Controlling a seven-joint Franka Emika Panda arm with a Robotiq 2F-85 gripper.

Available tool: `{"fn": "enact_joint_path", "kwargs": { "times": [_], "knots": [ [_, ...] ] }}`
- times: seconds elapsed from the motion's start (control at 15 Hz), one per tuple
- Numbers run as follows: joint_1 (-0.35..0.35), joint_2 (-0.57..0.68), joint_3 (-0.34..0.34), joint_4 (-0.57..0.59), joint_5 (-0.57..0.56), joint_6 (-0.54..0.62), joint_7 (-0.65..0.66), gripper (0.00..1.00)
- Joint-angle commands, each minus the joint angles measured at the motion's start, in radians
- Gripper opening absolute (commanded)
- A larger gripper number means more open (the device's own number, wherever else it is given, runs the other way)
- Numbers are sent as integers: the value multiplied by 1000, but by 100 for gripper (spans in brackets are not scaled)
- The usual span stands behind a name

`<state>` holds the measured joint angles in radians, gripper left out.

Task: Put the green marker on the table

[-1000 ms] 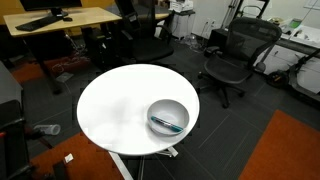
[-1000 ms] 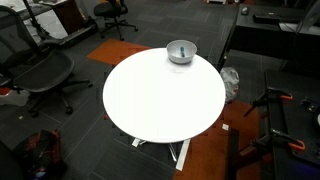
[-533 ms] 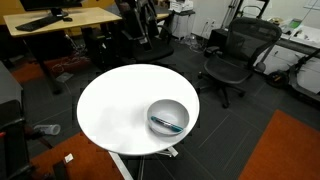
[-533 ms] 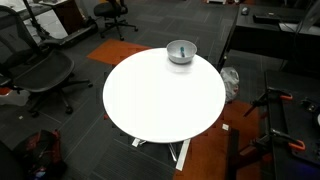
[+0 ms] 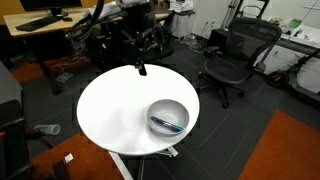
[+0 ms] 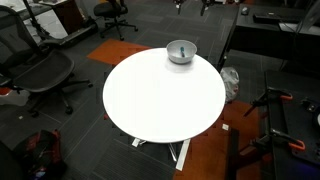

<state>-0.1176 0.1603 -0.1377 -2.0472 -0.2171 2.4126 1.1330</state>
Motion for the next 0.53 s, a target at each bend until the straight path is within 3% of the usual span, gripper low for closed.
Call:
{"fn": "enact_joint_path", "kwargs": {
  "times": [0.0, 0.47],
  "knots": [
    [3, 55, -16, 43, 92, -25, 0, 100],
    [-13, 140, -34, 50, 216, 48, -60, 100]
  ]
}}
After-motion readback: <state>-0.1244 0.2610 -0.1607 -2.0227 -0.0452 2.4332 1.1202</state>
